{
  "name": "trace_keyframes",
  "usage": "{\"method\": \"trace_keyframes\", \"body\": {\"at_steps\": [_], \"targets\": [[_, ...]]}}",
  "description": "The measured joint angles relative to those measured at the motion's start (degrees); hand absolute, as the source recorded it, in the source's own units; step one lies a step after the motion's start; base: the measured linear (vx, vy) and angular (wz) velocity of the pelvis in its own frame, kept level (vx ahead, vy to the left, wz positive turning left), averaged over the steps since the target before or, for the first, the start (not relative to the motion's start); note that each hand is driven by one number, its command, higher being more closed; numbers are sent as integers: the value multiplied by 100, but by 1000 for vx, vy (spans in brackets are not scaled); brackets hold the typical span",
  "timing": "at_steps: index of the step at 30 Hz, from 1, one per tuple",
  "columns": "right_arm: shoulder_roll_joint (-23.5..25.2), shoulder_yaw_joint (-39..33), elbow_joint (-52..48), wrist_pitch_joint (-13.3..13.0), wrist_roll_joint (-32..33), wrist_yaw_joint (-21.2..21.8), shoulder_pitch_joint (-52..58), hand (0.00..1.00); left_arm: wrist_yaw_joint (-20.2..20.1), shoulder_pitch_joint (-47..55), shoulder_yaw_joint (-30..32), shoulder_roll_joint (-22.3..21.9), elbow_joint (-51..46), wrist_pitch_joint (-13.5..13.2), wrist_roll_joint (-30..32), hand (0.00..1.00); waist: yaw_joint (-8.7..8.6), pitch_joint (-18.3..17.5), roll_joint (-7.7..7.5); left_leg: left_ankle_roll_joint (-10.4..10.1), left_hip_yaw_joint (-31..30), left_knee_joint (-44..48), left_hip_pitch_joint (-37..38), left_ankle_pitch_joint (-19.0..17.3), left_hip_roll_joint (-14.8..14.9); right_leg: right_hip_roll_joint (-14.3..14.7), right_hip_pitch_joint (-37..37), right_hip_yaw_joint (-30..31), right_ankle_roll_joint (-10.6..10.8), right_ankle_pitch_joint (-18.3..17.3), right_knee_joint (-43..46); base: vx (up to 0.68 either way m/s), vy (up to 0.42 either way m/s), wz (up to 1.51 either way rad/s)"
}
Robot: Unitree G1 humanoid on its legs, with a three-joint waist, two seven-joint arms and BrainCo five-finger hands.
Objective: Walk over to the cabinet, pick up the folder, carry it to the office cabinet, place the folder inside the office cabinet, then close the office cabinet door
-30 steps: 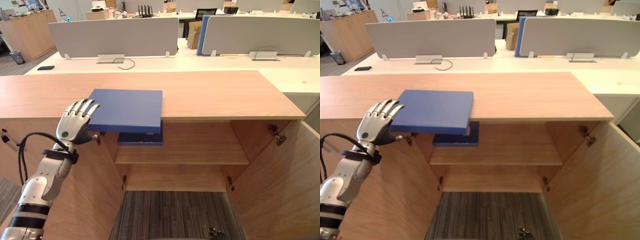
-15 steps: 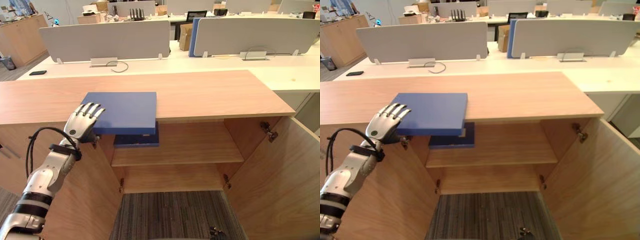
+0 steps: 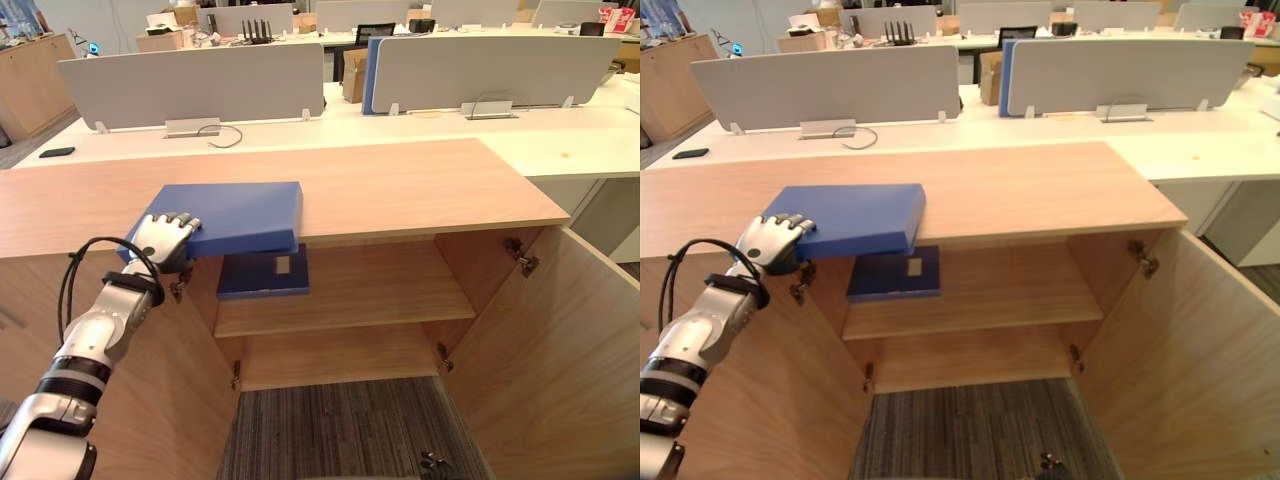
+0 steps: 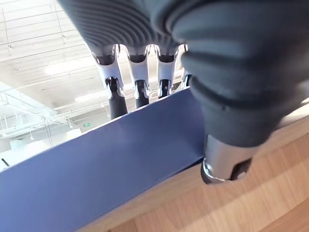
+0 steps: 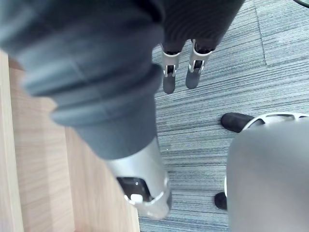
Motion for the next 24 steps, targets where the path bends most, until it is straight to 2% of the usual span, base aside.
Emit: {"method": "trace_keyframes", "body": {"at_steps": [10, 15, 17, 20, 22, 24], "targets": [[-5, 19, 1, -7, -1, -21, -2, 0, 102, -261, -209, -39, 265, 129, 118, 100, -62, -10, 3, -12, 23, -3, 16, -8, 4, -2, 6, 14, 4, 2, -25, -7, 3, 0], [-4, 11, 3, -13, 2, -39, -4, 0, 170, -332, 36, -364, 445, 339, 61, 100, -102, -8, 2, -12, 21, -5, 5, -8, 3, -3, -3, 16, 6, 4, -25, 0, 0, 0], [1, 2, 0, -20, 19, -42, -12, 0, 218, -8, 697, -809, -200, 471, -128, 100, -104, -2, -3, -11, 12, 1, -36, -9, 2, -3, -23, 21, 8, 4, -25, 0, 0, 0], [2, -7, 1, -20, 97, -76, -8, 0, 323, 602, 1355, -1450, -1339, 579, -416, 100, -96, 6, -4, -9, 6, 1, -49, -32, 0, -3, -38, 41, 8, 3, -24, 0, 0, -4], [27, -4, -41, -19, 455, -124, -5, 0, 517, 1106, 1691, -2146, -2322, 554, -943, 100, -36, 14, -7, -8, 6, 3, -73, -41, 0, 0, -62, 42, 9, 3, -10, 0, 0, 0], [81, 0, -236, -22, 832, -173, -6, 0, 613, 1434, 1829, -2649, -2943, 447, -1421, 100, 11, 14, -5, -8, 4, 6, -125, -38, 3, 2, -140, 47, 8, 4, 2, 0, 0, 0]]}}
